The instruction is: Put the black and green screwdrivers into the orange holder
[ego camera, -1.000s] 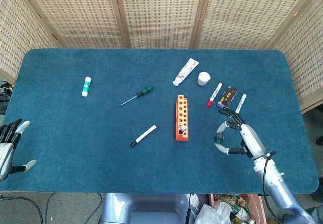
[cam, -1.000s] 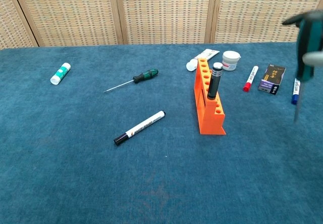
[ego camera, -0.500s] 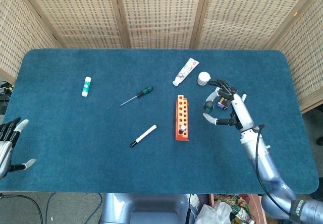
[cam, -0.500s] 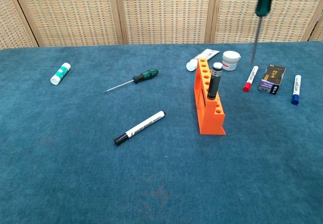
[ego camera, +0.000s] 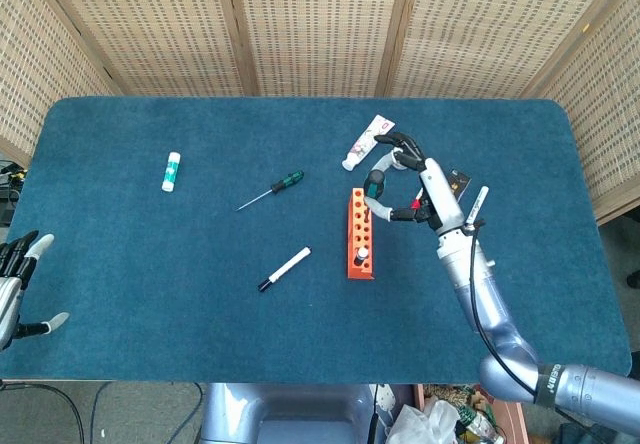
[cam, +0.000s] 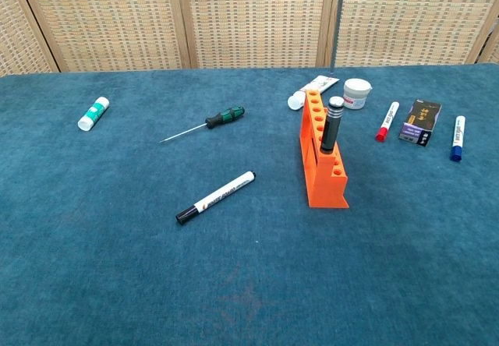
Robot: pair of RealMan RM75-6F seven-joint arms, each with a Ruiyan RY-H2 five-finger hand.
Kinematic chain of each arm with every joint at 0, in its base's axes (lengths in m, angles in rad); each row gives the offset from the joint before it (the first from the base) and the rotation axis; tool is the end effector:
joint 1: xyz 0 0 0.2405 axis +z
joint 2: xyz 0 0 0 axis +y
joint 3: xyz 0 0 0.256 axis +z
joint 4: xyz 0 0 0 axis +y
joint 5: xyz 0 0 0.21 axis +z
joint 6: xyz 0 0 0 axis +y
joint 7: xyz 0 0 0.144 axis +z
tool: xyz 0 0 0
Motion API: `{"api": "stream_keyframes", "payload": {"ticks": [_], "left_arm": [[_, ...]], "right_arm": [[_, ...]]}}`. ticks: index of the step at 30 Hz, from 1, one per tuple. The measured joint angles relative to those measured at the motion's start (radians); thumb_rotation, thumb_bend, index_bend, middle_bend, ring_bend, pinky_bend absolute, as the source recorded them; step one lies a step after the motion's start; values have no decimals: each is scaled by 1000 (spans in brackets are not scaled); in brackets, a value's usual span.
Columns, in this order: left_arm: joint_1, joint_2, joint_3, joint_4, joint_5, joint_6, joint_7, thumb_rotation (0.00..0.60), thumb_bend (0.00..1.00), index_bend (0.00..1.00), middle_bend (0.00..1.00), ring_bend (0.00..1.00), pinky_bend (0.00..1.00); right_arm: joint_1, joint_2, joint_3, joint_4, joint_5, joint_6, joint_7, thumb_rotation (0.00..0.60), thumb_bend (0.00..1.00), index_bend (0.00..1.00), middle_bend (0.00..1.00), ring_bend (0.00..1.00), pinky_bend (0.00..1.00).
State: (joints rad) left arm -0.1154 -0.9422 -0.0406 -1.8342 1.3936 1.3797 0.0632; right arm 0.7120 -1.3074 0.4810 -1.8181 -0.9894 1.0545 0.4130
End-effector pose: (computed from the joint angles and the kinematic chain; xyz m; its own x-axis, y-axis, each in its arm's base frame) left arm -0.2925 0.1835 0.1830 0.3968 0.1139 0.9108 0.9132 0.0512 -0.4043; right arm -0.0785 -0.3671 0.1057 -0.5309 -0.2579 0.8072 -0.7875 -0.2017 -0.5824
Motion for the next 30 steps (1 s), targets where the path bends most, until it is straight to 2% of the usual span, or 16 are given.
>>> {"api": "stream_keyframes", "payload": {"ticks": [7,14,30], "left_arm": [[1,3,-1,2,-2,1,-9,600,0,0,0,0,0],[-1,4,-1,5,-5,-2,-14,600,0,0,0,0,0],[-8,-2,-3,7,-17,-12,0,600,0,0,0,0,0]], "right_arm": [[38,-70,-2,76,30,-38,-2,600,456,635,168,0,0],[52,-101,-6,133,41,-59,-6,600,456,634,171,0,0],[65,-149,0,188,58,-96,11,600,457,636,174,0,0]]}}
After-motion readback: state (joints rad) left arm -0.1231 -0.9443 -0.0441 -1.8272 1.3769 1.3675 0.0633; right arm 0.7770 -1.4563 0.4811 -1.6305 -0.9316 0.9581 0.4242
